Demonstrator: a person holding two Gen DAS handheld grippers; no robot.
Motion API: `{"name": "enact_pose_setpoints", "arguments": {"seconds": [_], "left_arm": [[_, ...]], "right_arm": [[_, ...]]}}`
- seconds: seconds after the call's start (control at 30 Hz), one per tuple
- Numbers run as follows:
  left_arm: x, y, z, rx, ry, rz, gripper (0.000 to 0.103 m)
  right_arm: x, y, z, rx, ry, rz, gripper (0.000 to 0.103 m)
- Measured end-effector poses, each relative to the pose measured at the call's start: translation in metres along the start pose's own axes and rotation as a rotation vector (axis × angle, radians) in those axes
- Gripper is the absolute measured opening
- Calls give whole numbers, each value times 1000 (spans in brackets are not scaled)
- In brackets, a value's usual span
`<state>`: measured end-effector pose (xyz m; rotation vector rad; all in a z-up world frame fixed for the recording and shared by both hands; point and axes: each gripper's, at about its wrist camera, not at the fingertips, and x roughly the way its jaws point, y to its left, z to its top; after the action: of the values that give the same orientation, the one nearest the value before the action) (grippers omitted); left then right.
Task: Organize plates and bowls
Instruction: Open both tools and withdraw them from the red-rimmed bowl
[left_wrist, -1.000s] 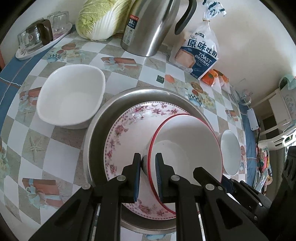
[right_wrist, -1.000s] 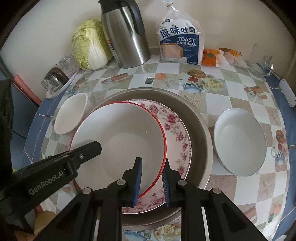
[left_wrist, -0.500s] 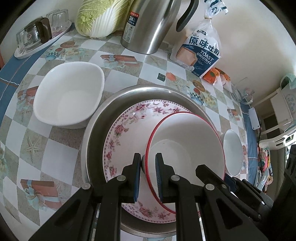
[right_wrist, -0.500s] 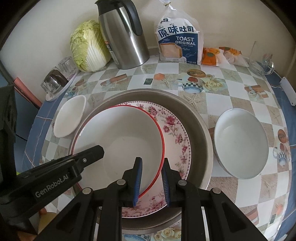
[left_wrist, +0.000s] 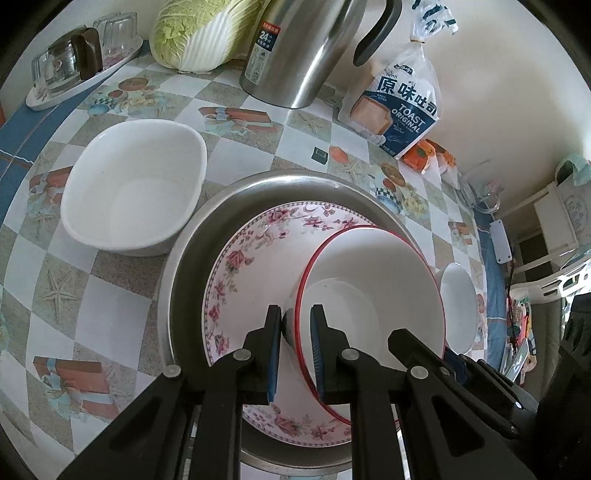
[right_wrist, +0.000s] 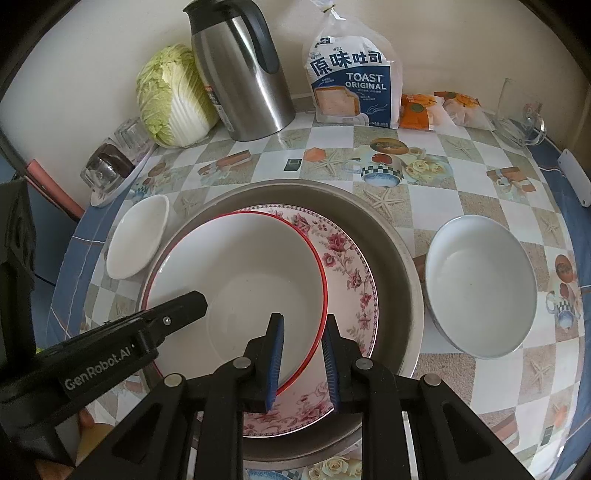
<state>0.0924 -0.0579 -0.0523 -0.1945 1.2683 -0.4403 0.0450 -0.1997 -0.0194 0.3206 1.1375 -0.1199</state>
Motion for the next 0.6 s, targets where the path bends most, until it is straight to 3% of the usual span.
{"name": "enact_pose_setpoints", "arguments": {"seconds": [0.37,0.6], "left_arm": [[-9,2,4,-6,-23,-21,14],[-23,1,6,3,-60,-10,17]], "right_arm": [[-1,0,0,-2,-2,0,22],[-20,0,4,-3,-61,-9,22]]}}
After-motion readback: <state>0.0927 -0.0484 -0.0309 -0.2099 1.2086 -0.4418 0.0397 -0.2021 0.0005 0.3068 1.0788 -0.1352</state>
